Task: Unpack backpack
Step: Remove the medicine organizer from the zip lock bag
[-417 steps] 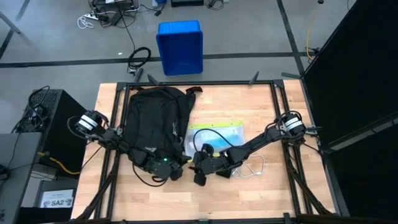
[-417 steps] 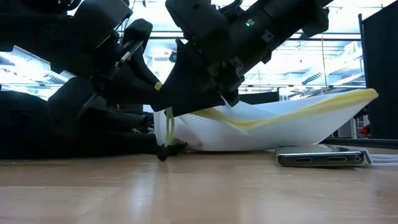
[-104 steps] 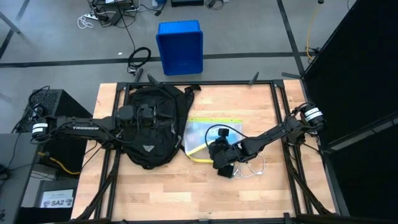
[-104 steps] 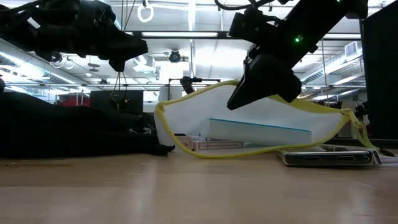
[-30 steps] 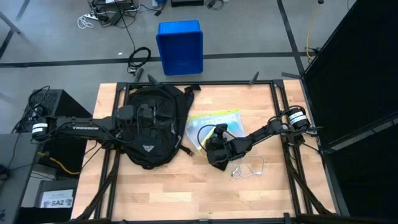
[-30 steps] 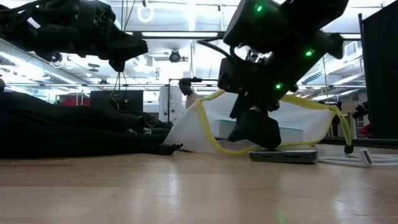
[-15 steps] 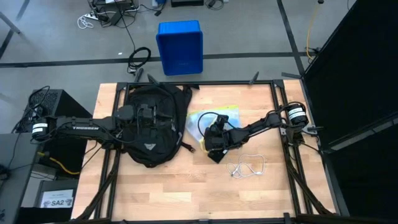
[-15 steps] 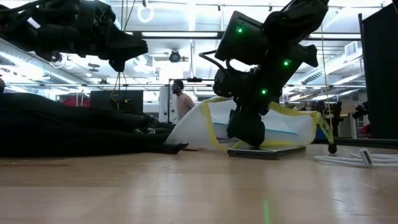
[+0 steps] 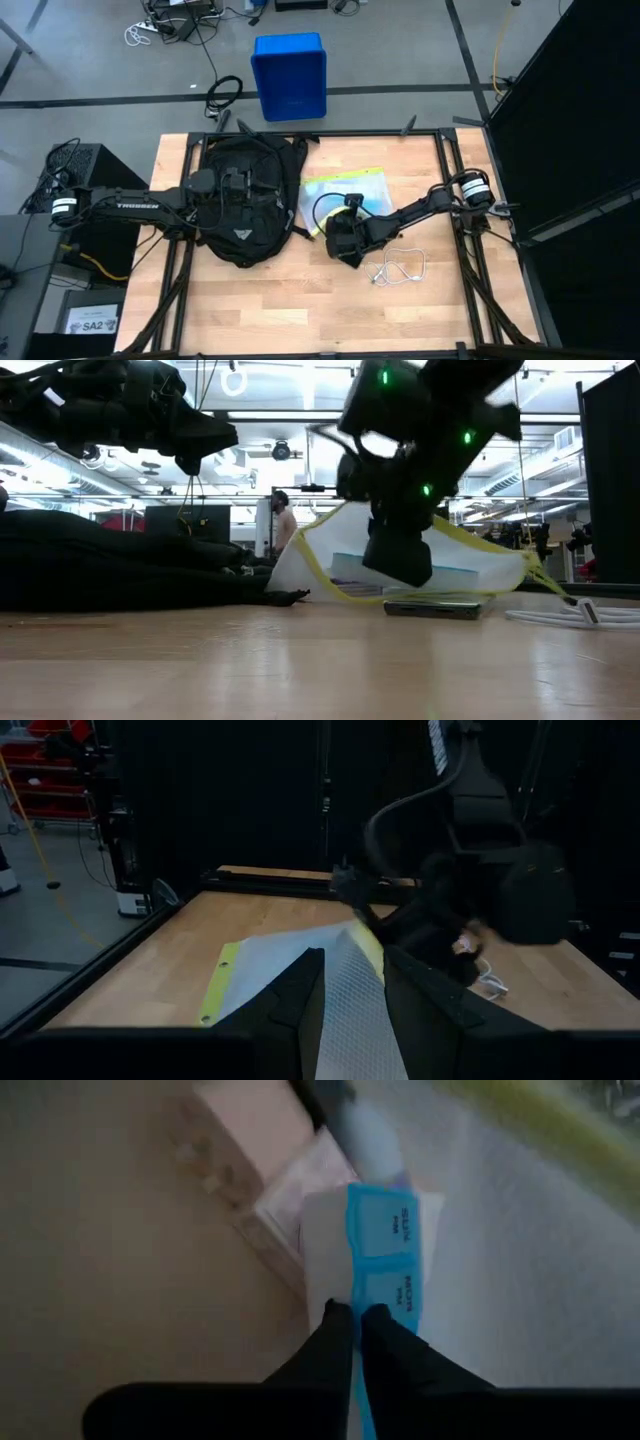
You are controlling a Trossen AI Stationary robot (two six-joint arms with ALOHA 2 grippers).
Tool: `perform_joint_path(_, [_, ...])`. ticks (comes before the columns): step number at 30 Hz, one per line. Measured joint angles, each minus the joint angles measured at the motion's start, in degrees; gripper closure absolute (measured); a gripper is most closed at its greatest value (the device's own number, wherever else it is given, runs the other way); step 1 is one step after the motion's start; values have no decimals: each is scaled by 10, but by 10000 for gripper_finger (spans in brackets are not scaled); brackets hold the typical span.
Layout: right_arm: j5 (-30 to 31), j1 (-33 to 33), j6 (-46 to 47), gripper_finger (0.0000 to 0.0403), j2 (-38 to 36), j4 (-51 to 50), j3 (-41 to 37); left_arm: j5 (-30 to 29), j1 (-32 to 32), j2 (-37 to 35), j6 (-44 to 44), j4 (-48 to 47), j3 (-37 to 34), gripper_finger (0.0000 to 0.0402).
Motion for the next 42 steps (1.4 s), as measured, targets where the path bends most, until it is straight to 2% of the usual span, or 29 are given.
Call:
perform_joint_path(10, [-15,19,7,402,-1,-11,33,0,0,0,-8,0,0,312])
perform_joint_path(14, [-25,19,32,402,-2,-26,33,-2,0,0,-50,16,0,312])
perform_joint_path(20, [-25,19,49,402,-3,-43,33,-2,-1,0,-168,85,0,312])
perform_joint_path(36, [-24,19,84,403,-4,-43,34,2,-1,0,-153,178,0,312])
perform_joint_path(42, [-24,19,95,403,-4,-44,34,5,-1,1,-153,172,0,312])
